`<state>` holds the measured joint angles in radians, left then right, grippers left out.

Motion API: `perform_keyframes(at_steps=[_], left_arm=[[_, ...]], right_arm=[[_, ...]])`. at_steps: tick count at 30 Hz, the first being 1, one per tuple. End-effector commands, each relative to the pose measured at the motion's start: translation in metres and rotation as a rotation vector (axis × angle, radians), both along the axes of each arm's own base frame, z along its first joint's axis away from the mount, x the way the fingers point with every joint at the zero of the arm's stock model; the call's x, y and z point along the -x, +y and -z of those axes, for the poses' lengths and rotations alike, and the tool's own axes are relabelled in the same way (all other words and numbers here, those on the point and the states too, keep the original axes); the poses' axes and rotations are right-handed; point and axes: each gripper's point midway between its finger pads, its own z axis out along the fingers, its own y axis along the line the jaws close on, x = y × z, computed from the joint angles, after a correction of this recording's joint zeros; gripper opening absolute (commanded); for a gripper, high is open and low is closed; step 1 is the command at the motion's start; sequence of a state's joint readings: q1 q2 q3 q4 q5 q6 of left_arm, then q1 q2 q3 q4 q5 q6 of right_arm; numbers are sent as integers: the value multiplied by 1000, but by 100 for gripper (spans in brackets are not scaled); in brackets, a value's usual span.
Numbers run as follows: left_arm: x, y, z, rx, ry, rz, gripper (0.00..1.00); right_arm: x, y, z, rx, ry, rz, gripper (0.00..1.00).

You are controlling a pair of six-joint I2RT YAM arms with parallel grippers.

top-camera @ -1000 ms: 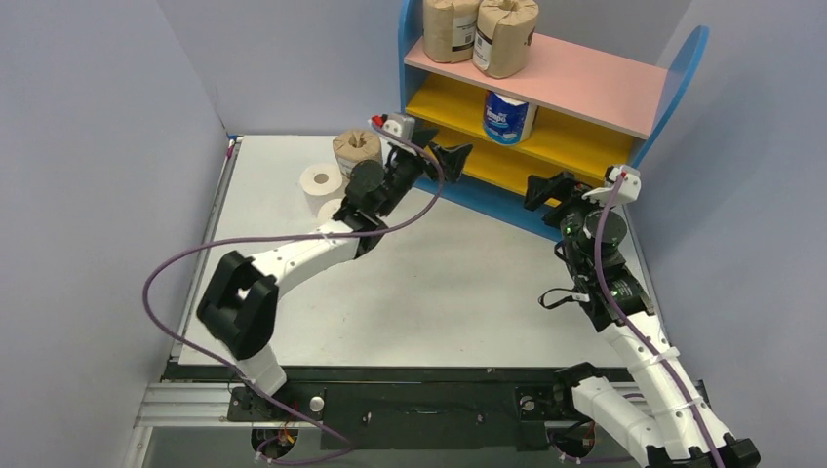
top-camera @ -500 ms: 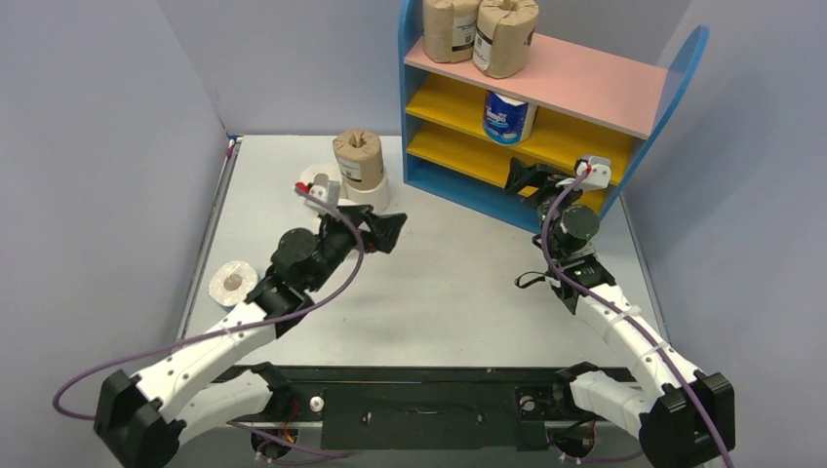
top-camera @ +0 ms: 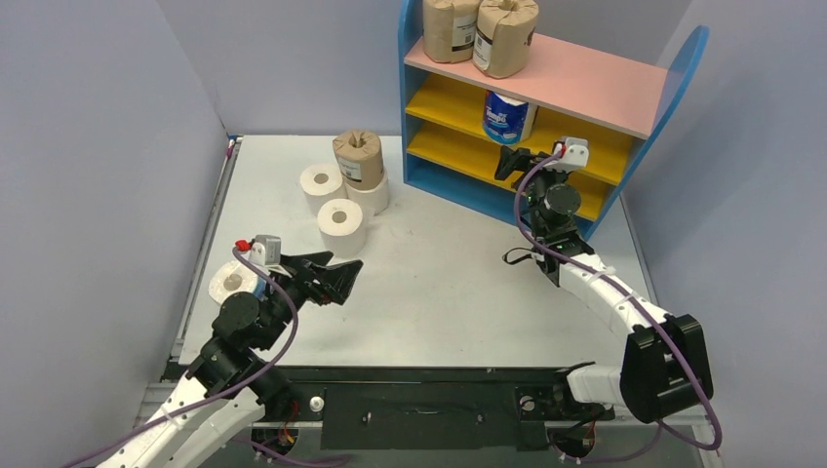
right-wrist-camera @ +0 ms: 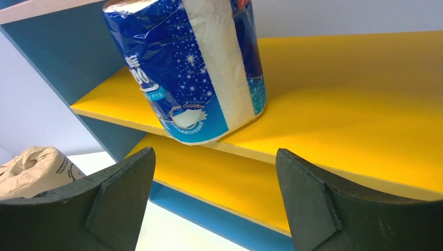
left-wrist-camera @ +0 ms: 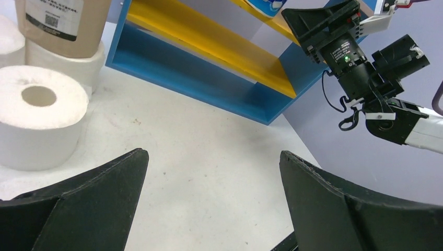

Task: Place and organize the paper towels onto the shelf
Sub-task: Place the paper towel on the shelf.

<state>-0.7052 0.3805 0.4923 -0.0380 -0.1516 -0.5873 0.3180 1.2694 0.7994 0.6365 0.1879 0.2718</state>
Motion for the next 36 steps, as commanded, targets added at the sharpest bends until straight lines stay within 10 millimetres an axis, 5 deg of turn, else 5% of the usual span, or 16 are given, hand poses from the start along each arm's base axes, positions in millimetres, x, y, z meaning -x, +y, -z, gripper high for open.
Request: perform_keyframes(at_steps=[1, 21, 36], left_arm=[[5, 9, 19, -48, 53, -22, 96], [-1, -8, 31, -60, 57, 34, 96], [-3, -14, 39, -61, 75, 49, 96]], right_arm=[[-9, 4, -44, -20, -135, -19, 80], [-47, 3, -50, -64, -164, 11, 83], [-76, 29, -50, -90, -153, -75, 81]])
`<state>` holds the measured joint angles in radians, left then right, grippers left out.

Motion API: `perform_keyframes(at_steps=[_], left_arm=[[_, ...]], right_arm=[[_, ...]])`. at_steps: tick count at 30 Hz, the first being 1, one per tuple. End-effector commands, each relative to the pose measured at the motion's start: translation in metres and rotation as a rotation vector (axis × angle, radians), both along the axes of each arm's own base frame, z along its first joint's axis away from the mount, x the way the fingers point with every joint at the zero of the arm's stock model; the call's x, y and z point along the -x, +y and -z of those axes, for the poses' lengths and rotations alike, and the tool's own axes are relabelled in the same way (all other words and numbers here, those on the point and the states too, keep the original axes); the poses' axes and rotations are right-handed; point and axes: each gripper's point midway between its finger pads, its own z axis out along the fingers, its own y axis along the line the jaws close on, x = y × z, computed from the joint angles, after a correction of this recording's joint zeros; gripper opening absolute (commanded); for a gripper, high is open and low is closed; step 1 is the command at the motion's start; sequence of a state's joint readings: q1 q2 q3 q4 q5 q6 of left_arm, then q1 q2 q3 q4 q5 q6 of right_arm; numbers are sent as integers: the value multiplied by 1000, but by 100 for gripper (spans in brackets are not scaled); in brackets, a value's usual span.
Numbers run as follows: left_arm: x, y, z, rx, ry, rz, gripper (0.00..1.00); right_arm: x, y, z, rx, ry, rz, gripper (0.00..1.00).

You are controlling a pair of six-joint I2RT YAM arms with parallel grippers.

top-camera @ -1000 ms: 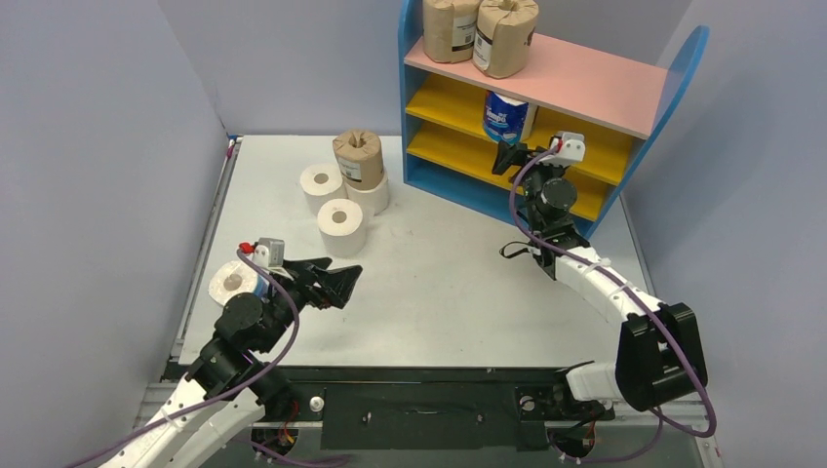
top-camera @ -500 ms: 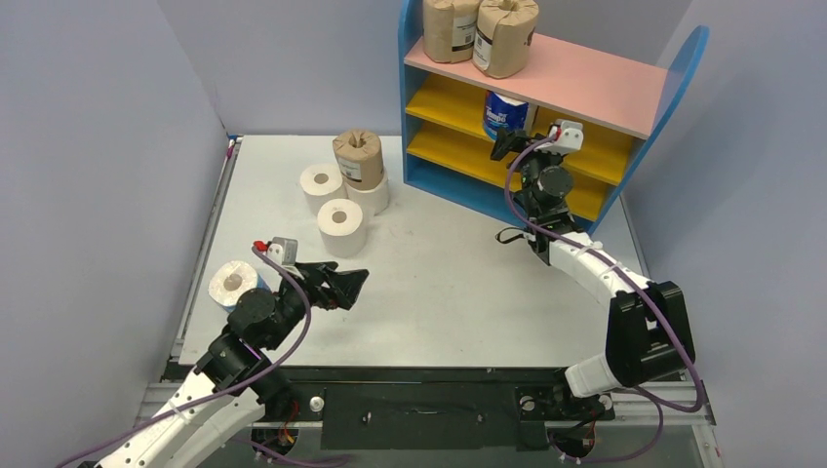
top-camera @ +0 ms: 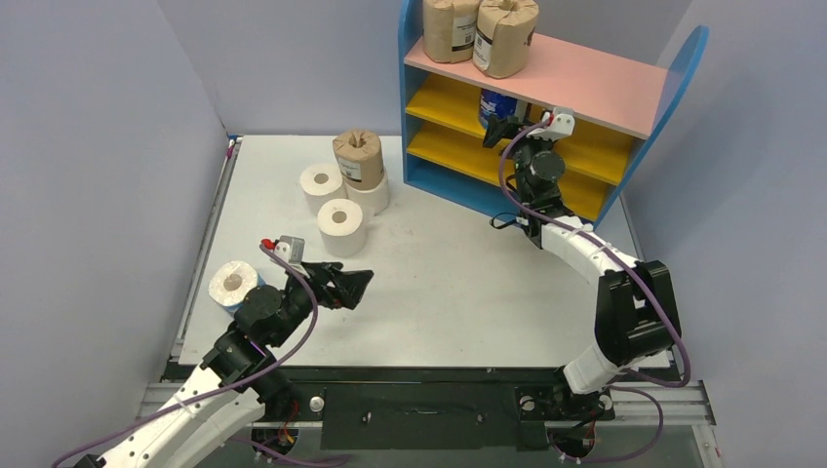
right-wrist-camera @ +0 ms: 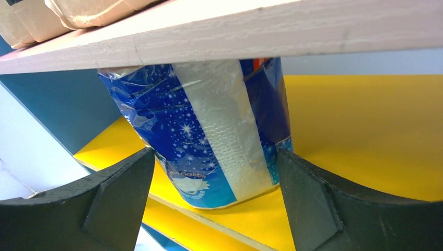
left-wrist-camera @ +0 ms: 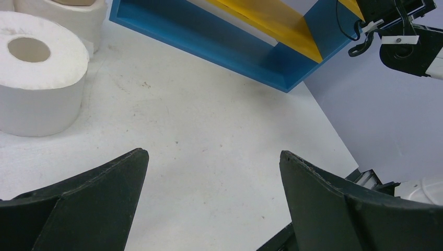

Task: Place and organize the paper towels onto the shelf
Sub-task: Place the paper towel on the shelf.

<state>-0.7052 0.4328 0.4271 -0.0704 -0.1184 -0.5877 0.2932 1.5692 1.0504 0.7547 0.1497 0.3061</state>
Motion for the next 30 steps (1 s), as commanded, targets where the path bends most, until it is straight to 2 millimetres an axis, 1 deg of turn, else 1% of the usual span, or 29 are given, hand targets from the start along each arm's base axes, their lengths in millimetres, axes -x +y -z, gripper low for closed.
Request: perform_keyframes(at_steps=[1, 2, 6, 10, 11, 15, 18, 22, 25, 27, 30], left_arm=[[-1, -4, -13, 36, -35, 15, 96], [-1, -4, -12, 36, -33, 16, 96], [-1, -5, -8, 32, -24, 16, 96], [-1, -6, -5, 27, -16, 20, 96], [-2, -7, -11, 42, -34, 20, 96], [-3, -8, -11, 46, -32, 24, 96], [-2, -9, -10, 48, -28, 25, 96], [-2, -10, -9, 49, -24, 29, 96], [-2, -10, -8, 50, -20, 28, 96], [-3, -10, -9, 51, -20, 29, 96], [-3, -12, -8, 51, -19, 32, 96]], right_arm=[[-5, 12, -32, -42, -84, -58, 81], [-5, 14, -31, -41, -83, -63, 81], [0, 11, -32, -45, -89, -59, 81], [8, 1, -37, -43, -100, -30, 81], [10, -2, -40, -42, -103, -23, 81], [9, -9, -41, -28, -94, -7, 82], [4, -14, -41, -28, -92, -8, 82], [-5, -5, -40, -14, -79, -65, 82], [-9, 8, -37, 3, -71, -130, 82], [-12, 14, -40, 6, -74, -157, 82], [-16, 23, -37, 13, -62, -195, 81]])
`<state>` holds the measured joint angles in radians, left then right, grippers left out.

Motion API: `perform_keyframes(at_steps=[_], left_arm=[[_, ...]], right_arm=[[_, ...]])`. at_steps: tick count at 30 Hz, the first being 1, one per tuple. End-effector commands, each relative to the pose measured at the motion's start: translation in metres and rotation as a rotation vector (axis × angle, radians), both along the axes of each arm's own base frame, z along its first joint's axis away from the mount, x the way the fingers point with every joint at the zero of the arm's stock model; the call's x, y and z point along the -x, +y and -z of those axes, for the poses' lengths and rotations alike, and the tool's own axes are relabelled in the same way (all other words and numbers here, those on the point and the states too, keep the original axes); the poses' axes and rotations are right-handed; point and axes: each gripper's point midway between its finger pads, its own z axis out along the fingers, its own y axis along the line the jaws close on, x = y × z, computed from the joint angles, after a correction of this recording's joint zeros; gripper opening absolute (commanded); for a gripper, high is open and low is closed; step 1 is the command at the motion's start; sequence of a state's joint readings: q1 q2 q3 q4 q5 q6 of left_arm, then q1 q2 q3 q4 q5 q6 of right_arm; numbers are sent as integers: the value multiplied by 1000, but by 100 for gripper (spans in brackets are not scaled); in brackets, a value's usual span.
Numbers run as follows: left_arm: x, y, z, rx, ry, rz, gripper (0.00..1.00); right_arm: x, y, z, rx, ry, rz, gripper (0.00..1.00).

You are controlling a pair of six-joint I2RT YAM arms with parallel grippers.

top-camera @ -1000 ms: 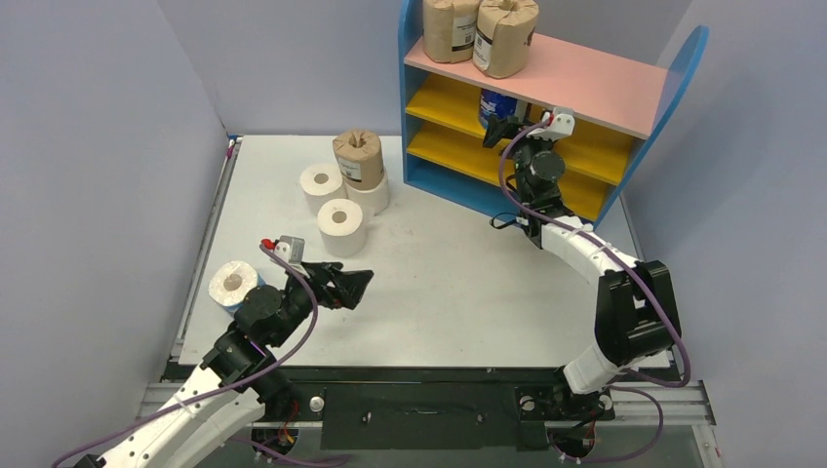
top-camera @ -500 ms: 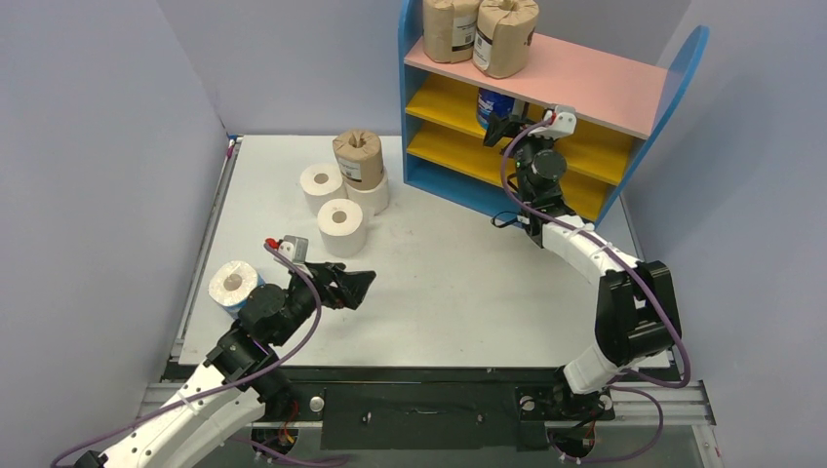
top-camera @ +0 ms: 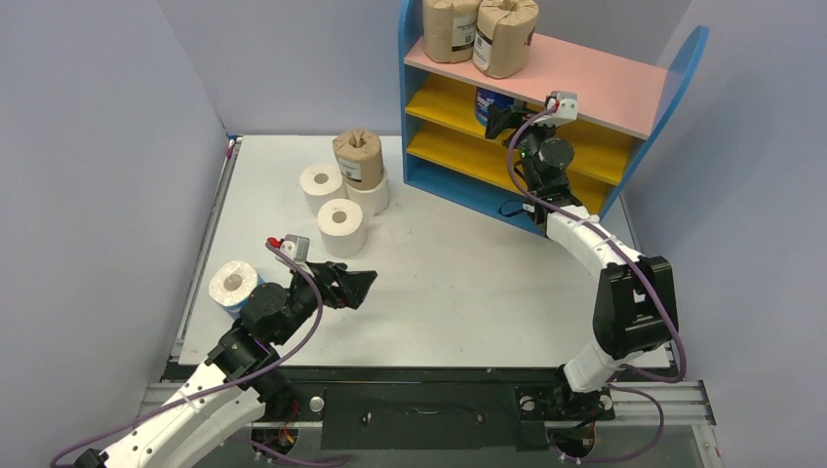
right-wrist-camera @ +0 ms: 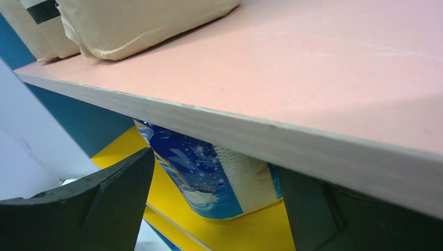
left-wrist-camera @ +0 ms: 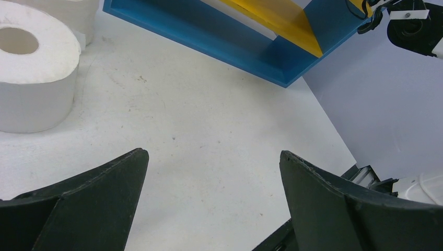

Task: Place and organize the paper towels onto the shelf
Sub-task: Place the paper towel on the shelf.

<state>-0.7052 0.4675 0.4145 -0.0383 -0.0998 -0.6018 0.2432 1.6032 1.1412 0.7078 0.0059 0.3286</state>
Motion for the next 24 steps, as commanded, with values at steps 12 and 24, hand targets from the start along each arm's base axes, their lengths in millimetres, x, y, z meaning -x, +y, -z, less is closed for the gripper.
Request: perform_keyframes(at_steps=[12, 24], left_arm=[[-1, -6, -13, 48, -34, 19, 96], [0, -6, -13, 49, -32, 21, 96]], right_arm=[[-12, 41, -15, 27, -20, -149, 81], [-20, 66, -18, 38, -20, -182, 81]])
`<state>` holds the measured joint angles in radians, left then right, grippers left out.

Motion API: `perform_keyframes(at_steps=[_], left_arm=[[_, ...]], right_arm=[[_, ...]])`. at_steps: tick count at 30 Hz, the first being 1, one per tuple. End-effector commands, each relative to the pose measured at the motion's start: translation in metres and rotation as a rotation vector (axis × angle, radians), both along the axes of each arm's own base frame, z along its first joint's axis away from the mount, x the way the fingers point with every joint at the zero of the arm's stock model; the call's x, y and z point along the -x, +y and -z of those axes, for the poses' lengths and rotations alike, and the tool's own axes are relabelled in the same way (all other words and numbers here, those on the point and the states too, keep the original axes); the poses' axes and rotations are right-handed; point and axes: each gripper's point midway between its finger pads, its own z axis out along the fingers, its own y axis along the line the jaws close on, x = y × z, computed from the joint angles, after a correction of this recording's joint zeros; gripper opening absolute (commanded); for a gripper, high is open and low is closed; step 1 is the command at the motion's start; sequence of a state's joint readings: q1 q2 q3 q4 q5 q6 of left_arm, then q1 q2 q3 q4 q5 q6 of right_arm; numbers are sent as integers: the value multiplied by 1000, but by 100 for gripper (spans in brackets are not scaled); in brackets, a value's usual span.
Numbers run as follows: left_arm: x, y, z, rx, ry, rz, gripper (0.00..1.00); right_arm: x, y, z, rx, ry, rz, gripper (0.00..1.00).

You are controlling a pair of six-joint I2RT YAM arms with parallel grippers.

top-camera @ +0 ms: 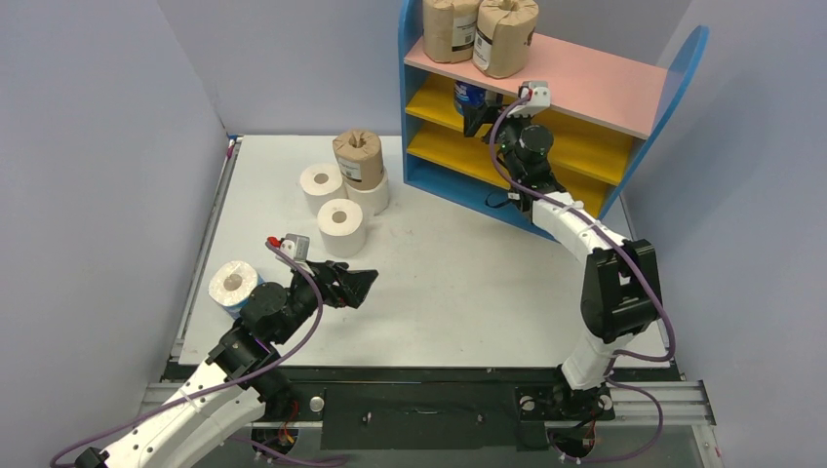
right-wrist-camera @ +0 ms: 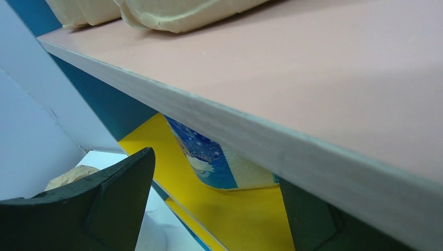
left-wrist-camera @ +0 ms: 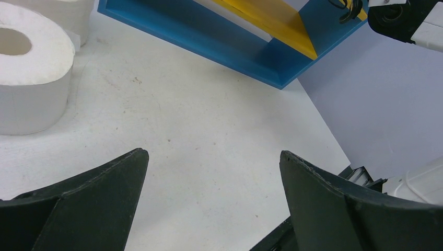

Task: Place and organize the paper towels onto the shelf
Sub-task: Place the paper towel on the shelf.

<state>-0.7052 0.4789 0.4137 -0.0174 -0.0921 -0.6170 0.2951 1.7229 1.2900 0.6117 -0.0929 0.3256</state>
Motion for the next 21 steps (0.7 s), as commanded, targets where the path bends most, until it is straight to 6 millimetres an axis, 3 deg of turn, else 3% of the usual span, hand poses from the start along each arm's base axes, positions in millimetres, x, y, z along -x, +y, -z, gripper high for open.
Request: perform_keyframes(at_steps=[1, 14, 17, 18, 20, 21], left_arm=[[1, -2, -10, 31, -34, 14, 96], [2, -2, -9, 33, -34, 15, 96], [2, -2, -9, 35, -33, 16, 96], [2, -2, -9, 35, -33, 16, 96], [2, -3, -9, 34, -34, 17, 96], [1, -3, -8, 34, -32, 15, 96]], right_arm=[[0, 15, -30, -10, -75, -38, 81], [-1, 28, -34, -5, -77, -56, 81], [5, 19, -29, -16, -75, -26, 80], [9, 10, -40, -38, -105, 4, 80], [18, -4, -28, -74, -99, 46, 78], [23, -12, -35, -115, -112, 71, 77]])
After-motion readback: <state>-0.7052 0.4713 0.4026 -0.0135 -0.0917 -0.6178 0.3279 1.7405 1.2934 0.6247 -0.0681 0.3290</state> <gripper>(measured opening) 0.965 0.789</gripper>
